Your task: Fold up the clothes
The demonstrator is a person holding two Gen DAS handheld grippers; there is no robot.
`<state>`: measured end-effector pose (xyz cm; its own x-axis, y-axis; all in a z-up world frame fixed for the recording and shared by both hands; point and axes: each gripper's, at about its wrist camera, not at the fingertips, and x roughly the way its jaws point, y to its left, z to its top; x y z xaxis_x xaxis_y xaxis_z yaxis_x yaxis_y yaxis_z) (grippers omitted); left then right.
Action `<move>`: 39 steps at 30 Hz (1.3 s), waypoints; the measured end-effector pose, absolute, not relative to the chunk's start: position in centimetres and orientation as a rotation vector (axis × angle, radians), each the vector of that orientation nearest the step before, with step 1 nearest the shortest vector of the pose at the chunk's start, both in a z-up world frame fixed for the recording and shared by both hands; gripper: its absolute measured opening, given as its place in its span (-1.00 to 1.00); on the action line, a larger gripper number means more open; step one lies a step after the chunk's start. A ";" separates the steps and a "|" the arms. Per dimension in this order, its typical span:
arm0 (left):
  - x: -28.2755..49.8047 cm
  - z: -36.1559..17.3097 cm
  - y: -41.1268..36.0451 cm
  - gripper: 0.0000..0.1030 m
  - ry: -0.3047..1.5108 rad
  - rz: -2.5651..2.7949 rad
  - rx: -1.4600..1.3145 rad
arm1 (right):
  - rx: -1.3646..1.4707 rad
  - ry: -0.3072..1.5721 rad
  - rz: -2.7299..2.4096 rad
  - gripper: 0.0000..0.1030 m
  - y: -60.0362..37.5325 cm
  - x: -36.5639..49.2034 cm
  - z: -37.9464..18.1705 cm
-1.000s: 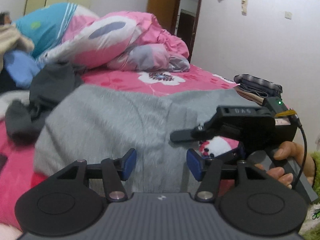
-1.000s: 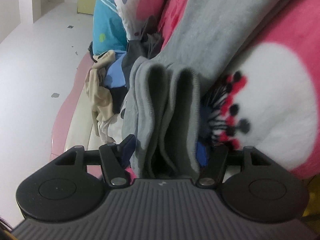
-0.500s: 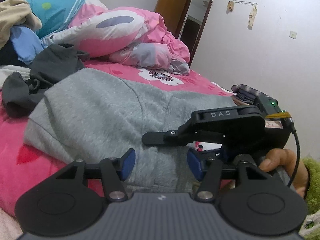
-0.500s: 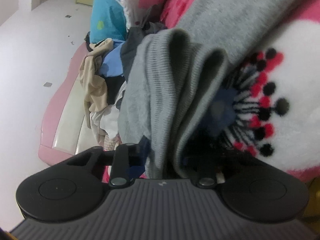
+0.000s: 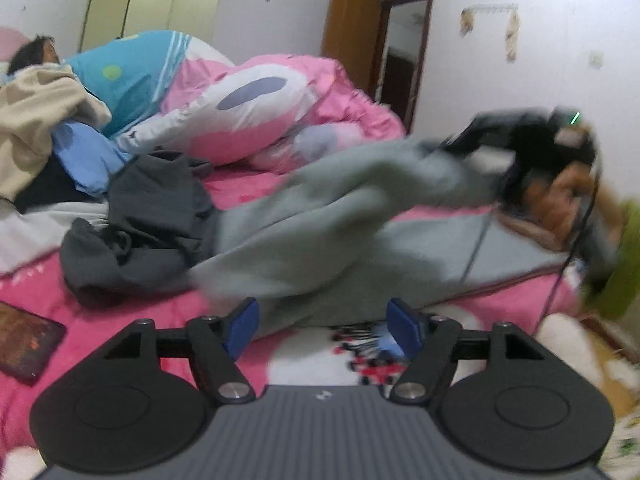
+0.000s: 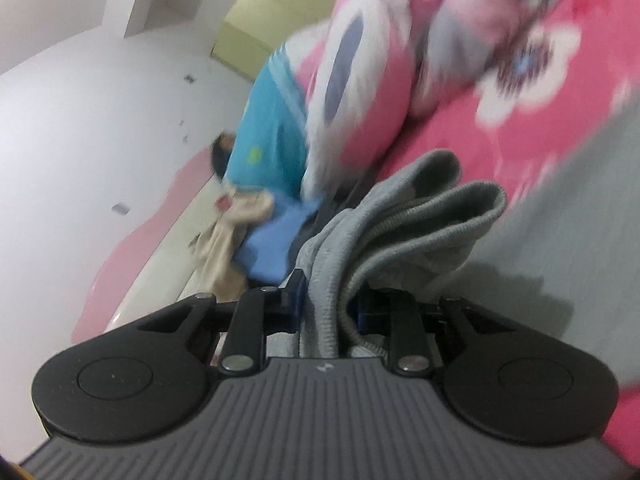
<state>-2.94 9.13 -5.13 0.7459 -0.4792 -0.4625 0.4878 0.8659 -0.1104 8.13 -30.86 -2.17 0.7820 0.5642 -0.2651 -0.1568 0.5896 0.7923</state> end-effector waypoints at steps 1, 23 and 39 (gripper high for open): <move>-2.4 -5.3 8.7 0.43 0.514 -0.529 0.021 | 0.831 0.522 0.425 -0.59 -32.1 8.6 -1.4; 4.8 -8.8 -4.0 0.43 0.570 -0.570 0.331 | 0.411 0.480 0.527 -0.58 -49.6 10.4 2.8; 6.6 -8.8 -6.5 0.06 0.631 -0.619 0.382 | 0.263 0.616 0.373 -0.58 -53.5 10.7 0.1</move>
